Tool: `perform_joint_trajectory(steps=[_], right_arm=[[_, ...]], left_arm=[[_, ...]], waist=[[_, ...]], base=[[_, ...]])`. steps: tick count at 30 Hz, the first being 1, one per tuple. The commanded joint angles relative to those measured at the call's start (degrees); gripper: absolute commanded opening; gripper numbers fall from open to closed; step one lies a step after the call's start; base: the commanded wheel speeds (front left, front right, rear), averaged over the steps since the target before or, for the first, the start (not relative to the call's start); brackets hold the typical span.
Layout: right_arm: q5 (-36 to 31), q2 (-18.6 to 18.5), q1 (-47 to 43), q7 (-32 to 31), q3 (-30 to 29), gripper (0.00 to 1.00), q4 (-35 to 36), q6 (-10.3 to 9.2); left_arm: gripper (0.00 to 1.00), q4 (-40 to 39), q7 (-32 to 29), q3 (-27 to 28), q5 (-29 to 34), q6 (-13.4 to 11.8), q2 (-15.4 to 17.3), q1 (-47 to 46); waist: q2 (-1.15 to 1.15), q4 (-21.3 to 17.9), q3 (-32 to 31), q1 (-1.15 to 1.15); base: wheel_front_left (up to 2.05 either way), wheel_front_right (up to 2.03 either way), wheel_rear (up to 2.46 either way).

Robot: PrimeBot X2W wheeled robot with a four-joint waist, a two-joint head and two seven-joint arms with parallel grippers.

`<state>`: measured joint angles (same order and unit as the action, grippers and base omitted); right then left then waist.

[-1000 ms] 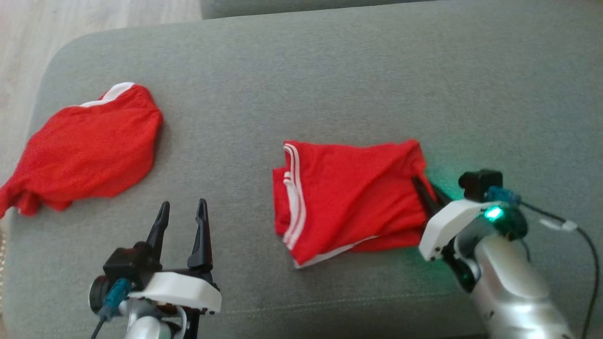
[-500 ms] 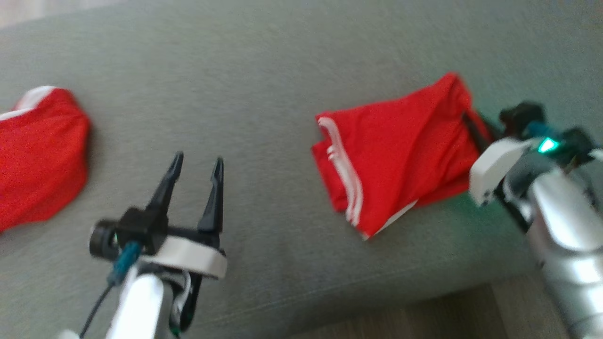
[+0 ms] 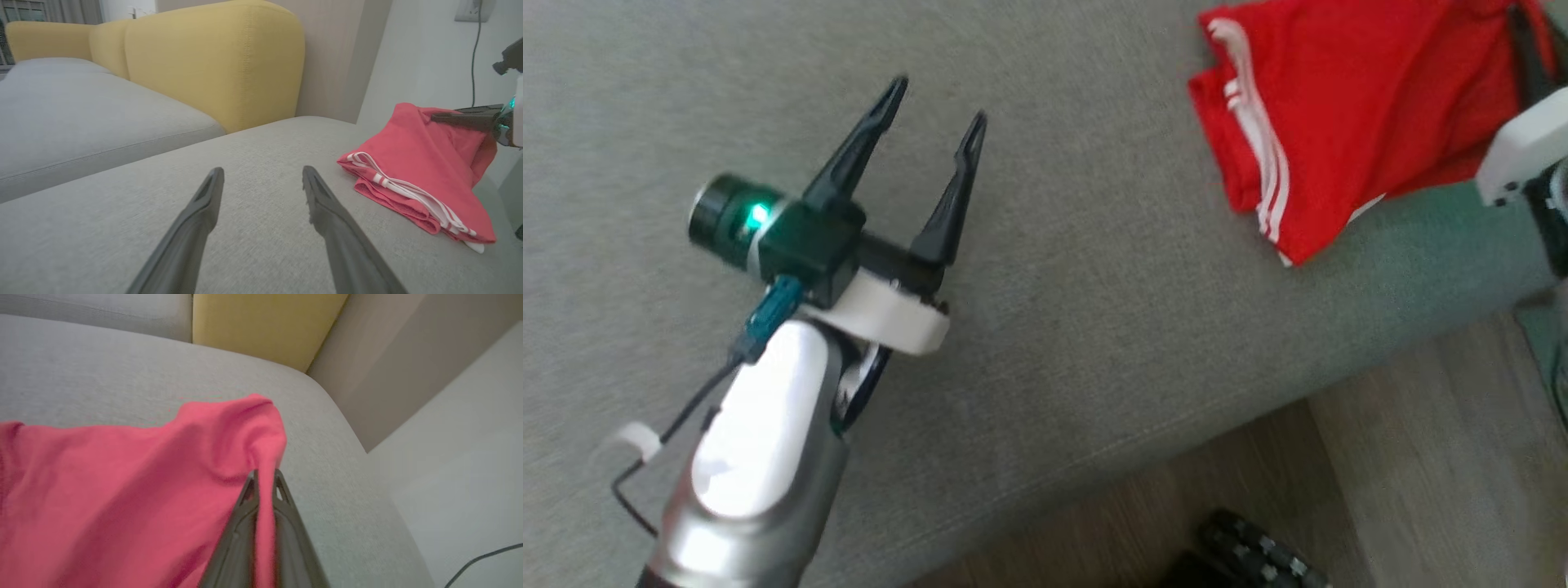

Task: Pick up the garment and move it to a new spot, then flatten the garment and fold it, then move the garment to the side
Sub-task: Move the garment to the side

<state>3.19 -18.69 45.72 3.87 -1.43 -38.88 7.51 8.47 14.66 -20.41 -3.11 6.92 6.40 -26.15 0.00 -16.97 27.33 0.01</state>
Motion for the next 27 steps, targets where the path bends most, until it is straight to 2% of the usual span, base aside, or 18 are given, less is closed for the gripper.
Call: perform_joint_trajectory(steps=[1, 7, 12, 13, 14, 22, 27], right_arm=[[-0.99, -0.78, 0.96, 1.05, -1.72, 0.0, 1.64, -0.02], [-5.89, -0.52, 0.41, 3.2, -4.83, 0.0, 3.05, -0.02], [-7.15, 0.27, -0.3, 3.04, -6.68, 0.0, 3.7, -0.02], [-7.26, 0.42, -0.34, 3.09, -7.28, 0.22, 3.86, -0.02], [-7.42, 0.37, -0.33, 3.23, -7.76, 1.0, 3.91, -0.02], [-8.63, 2.64, -1.56, 3.47, -9.71, 1.0, 6.14, -0.02], [-7.83, 5.91, -3.39, 3.3, -7.78, 1.0, 9.77, -0.02]], left_arm=[[1.0, -1.65, 0.34, 0.51, -0.02, 0.23, 1.06, -2.57], [1.0, -2.01, 0.34, 0.3, -1.03, 0.35, 2.07, -4.44], [1.0, -2.4, 0.34, 1.11, -1.7, 0.3, 2.72, -4.31], [1.0, -2.45, 0.34, 1.35, -1.82, 0.24, 2.84, -4.22], [1.0, -2.48, 0.34, 1.51, -1.93, 0.22, 2.9, -4.13], [1.0, -2.47, 0.34, 3.18, -3.21, -0.87, 1.49, -1.68], [1.0, -2.47, 0.34, 4.85, -4.55, -1.87, -0.47, 1.59]], waist=[[0.0, -2.77, 4.0, -0.01], [0.0, -3.27, 5.74, -0.01], [0.0, -3.16, 6.05, -0.01], [0.0, -3.11, 6.04, -0.01], [0.0, -2.98, 5.94, -0.01], [0.0, -1.35, 1.45, -0.01], [0.0, 1.11, -4.22, -0.01]], base=[[0.0, 0.0, 0.0], [0.0, 0.0, 0.0], [0.0, 0.0, 0.0], [0.0, 0.0, 0.0], [0.0, 0.0, 0.0], [0.0, 0.0, 0.0], [0.0, 0.0, 0.0]])
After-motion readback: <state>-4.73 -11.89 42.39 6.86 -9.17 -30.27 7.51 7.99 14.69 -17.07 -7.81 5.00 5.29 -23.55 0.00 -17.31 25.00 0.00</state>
